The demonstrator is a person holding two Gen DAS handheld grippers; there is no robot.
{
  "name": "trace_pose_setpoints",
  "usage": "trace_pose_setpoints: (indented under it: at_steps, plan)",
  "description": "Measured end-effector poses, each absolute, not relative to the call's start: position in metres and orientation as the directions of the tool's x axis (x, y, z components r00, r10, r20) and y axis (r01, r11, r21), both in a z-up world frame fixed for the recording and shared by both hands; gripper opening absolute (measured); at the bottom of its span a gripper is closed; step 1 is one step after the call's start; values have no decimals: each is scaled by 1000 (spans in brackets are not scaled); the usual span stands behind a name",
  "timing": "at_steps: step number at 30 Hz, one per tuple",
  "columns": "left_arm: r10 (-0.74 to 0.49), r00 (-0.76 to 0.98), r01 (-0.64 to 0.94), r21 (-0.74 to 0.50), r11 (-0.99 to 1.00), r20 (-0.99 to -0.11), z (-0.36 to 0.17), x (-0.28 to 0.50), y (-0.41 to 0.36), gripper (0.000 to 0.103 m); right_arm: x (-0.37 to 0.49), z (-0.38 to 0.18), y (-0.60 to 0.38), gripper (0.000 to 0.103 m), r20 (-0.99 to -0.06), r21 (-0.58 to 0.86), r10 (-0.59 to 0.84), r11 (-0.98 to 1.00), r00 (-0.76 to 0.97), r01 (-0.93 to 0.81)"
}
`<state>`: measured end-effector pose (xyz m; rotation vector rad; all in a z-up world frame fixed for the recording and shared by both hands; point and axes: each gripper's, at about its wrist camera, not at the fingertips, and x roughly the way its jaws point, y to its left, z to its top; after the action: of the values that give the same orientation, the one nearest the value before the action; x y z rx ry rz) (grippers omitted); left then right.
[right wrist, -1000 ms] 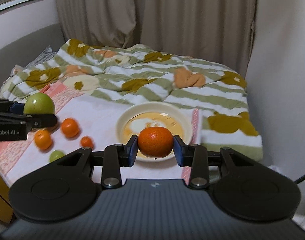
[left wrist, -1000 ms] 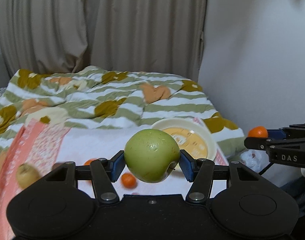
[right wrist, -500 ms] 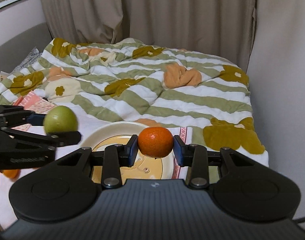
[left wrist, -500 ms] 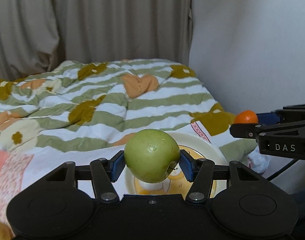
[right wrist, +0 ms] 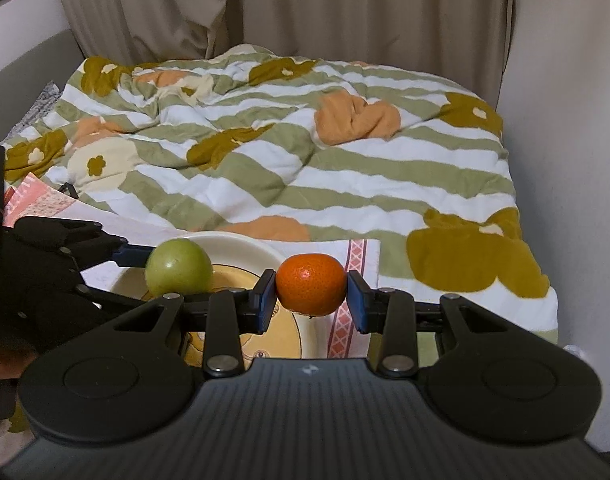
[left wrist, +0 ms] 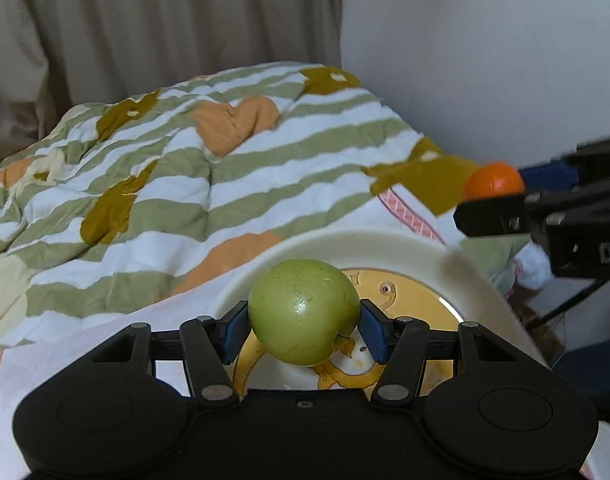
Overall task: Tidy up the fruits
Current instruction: 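Carry the green apple and tangerine in both grippers over the cream bowl, then open the left gripper to drop the apple while the right gripper releases the tangerine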
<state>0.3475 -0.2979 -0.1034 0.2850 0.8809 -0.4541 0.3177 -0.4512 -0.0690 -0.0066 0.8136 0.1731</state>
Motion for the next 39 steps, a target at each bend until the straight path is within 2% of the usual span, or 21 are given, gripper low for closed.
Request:
trace_pose_setpoints:
  at_steps: [6, 7, 8, 10, 14, 22, 27, 35, 36, 38, 39]
  plan:
    - [-255, 553, 522, 91, 848, -793, -111, 348, -309, 63, 322, -72, -453, 53, -731, 56, 148, 986, 666, -157]
    - [-253, 557, 522, 97, 847, -791, -110, 348, -310, 71, 322, -72, -453, 53, -731, 54, 145, 986, 666, -156]
    - [-255, 566, 525, 104, 845, -784, -108, 346, -310, 86, 322, -72, -453, 53, -731, 53, 144, 986, 667, -156]
    - [-260, 598, 529, 130, 839, -758, -99, 339, -310, 99, 323, -71, -454, 53, -730, 56, 148, 986, 667, -157]
    - [-260, 609, 523, 134, 841, -749, -85, 327, -301, 99, 321, -69, -454, 53, -727, 57, 158, 984, 669, -171]
    - [-260, 596, 420, 19, 907, -760, -65, 311, -254, 99, 317, -80, -433, 53, -736, 13, 208, 956, 645, -294]
    - [-231, 616, 380, 28, 925, -753, -57, 299, -235, 99, 314, -97, -415, 53, -747, -30, 222, 930, 626, -366]
    - [-186, 640, 345, 63, 937, -746, -58, 288, -214, 99, 315, -115, -401, 53, -749, -81, 201, 918, 631, -388]
    - [-187, 640, 341, 58, 938, -745, -58, 287, -212, 99, 314, -115, -400, 59, -748, -84, 199, 918, 633, -388]
    - [-188, 643, 337, 53, 940, -743, -57, 285, -209, 99, 311, -113, -398, 79, -734, -97, 191, 920, 652, -379]
    - [-189, 645, 337, 53, 940, -741, -56, 284, -207, 99, 309, -110, -397, 95, -725, -107, 184, 922, 663, -373]
